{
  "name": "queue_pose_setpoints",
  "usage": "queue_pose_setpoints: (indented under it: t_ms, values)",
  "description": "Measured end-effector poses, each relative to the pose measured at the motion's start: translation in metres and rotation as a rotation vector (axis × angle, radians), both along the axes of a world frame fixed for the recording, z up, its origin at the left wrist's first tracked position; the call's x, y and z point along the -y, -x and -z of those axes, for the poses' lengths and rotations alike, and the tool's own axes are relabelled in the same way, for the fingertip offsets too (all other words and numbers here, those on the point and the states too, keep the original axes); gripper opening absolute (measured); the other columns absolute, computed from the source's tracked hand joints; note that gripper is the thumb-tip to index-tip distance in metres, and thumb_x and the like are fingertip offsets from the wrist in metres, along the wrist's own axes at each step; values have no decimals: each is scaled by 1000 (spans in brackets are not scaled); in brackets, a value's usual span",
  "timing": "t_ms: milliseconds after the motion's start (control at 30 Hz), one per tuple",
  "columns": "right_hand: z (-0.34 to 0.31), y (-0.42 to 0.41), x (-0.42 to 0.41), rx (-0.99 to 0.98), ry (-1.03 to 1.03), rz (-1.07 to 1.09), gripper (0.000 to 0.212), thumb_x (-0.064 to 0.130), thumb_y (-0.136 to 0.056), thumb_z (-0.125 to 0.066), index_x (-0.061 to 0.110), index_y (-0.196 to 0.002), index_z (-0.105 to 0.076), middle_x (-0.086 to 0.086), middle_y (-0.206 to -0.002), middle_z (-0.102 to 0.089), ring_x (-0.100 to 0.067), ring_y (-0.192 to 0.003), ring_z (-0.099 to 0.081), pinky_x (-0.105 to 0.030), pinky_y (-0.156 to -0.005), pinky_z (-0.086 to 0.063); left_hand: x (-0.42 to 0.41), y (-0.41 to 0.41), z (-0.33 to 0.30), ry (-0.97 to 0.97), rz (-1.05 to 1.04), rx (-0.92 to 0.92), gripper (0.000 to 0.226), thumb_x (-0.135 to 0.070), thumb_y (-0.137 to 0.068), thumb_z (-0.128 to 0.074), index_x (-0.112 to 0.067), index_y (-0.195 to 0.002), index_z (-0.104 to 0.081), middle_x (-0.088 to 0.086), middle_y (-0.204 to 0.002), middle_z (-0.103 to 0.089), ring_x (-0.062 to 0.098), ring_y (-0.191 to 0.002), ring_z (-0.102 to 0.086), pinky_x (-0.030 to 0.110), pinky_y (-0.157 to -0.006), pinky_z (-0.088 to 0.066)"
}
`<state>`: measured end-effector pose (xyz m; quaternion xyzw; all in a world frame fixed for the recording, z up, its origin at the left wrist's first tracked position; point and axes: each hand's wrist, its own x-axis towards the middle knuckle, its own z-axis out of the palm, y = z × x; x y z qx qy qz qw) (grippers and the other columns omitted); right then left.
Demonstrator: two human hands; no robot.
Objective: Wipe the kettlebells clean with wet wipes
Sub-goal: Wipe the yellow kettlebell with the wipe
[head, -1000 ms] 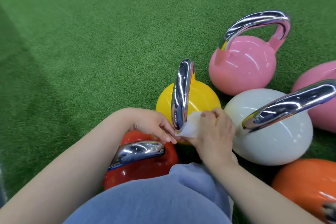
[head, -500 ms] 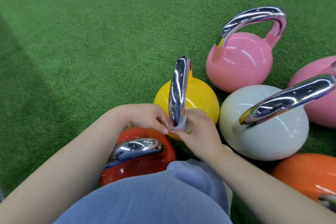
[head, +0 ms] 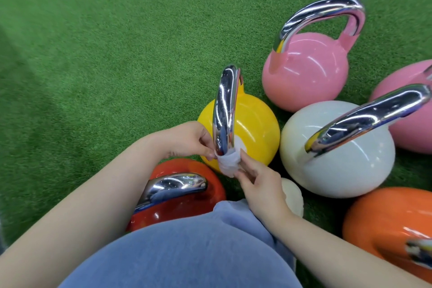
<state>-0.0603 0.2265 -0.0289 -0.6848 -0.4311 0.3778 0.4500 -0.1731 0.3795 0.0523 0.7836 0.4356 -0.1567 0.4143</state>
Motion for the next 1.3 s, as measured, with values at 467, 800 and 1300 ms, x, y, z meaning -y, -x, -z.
queue_pose_setpoints:
  t_ms: [467, 800, 1300]
  values:
    - [-3, -4, -37, 867, 19, -65, 63, 48, -42, -89, 20, -71, -41, -1, -61, -50, -26, -52, -53, -26, -45, -22, 4, -2, 3, 51, -82, 35, 21, 8, -75, -67, -7, -89, -70, 1, -76, -71, -7, -56, -57, 6, -63, -46]
    - [-8, -45, -37, 723, -69, -439, 12, 6, -74, -69, 10, -81, -59, -6, -79, -55, -29, -73, -57, -32, -51, -37, 6, -4, 4, 61, -75, 19, 25, 3, -74, -69, -7, -97, -72, 11, -98, -73, 11, -79, -62, 29, -88, -50]
    - [-14, -12, -28, 361, -161, -142, 35, 10, -84, -62, 26, -114, -64, -4, -86, -67, -21, -91, -52, -22, -66, -31, 11, -10, -3, 68, -135, 154, 33, 20, -73, -58, -12, -69, -57, -18, -49, -59, -12, -45, -53, 4, -50, -40]
